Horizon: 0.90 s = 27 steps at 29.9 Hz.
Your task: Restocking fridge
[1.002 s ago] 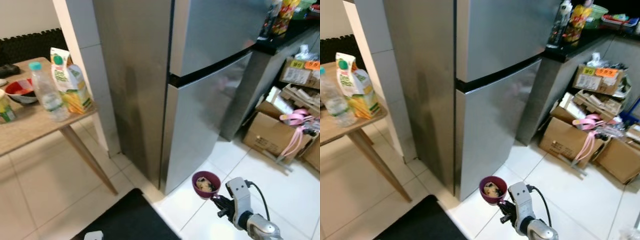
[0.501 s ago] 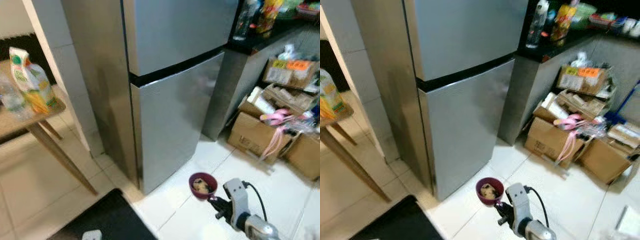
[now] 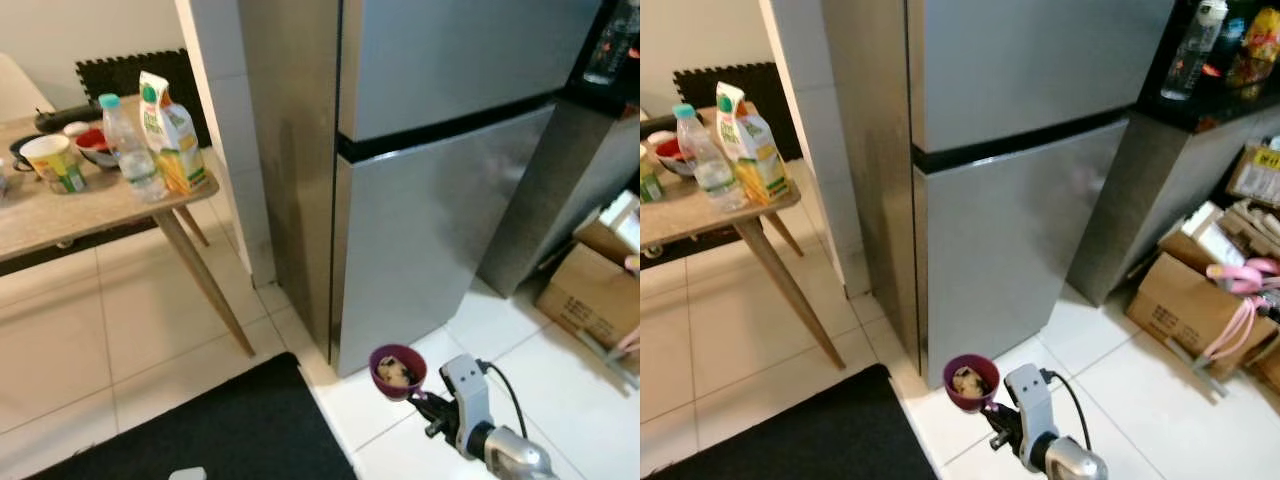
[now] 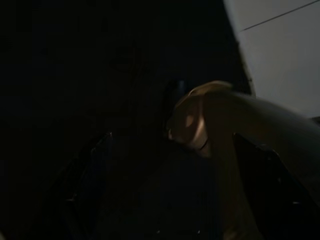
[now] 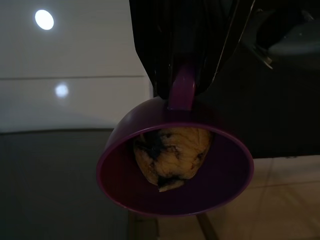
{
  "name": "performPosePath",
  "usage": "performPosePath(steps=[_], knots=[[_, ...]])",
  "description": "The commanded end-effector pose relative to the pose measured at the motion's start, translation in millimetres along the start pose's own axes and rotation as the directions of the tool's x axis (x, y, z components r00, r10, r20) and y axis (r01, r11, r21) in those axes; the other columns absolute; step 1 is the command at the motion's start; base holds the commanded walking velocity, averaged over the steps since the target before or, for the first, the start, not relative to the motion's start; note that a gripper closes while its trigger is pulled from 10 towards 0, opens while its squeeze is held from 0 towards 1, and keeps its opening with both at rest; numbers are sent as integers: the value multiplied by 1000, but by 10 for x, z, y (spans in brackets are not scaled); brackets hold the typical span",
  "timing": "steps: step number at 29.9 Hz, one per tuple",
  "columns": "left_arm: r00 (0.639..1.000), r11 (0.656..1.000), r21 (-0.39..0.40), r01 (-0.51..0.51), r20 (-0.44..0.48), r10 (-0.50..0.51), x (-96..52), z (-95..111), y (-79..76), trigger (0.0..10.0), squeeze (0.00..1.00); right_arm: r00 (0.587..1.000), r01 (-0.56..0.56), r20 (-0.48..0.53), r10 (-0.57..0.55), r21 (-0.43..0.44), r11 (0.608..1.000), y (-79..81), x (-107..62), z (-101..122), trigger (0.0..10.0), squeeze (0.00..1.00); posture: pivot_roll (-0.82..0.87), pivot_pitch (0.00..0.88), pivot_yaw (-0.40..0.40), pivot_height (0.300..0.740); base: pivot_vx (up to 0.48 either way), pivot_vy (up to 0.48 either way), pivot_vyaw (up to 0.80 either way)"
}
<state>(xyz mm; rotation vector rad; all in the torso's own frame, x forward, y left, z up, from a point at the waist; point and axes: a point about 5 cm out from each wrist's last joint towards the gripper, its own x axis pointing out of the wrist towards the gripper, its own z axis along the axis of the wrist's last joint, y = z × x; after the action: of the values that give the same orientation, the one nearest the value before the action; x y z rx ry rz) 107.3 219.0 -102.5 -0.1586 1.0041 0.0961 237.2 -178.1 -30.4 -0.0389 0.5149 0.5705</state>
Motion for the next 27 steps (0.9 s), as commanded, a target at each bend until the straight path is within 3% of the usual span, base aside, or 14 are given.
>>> performPosePath(steps=[1, 8, 17, 27], knots=[[1000, 1000, -5, -5, -14, 5, -13, -40, 14, 10000, 0, 1000, 0, 21, 0, -6, 1000, -8, 4, 34, 10000, 0, -55, 0, -60, 740, 0, 0, 0], [1000, 1000, -12, 7, -16, -7, -11, -42, 2, 10000, 0, 1000, 12, -24, -13, -18, 1000, -7, -20, -39, 10000, 0, -55, 0, -61, 740, 0, 0, 0], [1000, 1000, -12, 9, -9, -9, -7, -27, -1, 10000, 0, 997, 10, -70, -12, -29, 1000, -4, -57, -120, 10000, 0, -54, 0, -60, 740, 0, 0, 794], [999, 999, -4, 47, -17, -47, -2, -32, -38, 10000, 0, 977, 154, -143, -161, -60, 986, -90, -130, -243, 10000, 0, -55, 0, -56, 740, 0, -82, 137]])
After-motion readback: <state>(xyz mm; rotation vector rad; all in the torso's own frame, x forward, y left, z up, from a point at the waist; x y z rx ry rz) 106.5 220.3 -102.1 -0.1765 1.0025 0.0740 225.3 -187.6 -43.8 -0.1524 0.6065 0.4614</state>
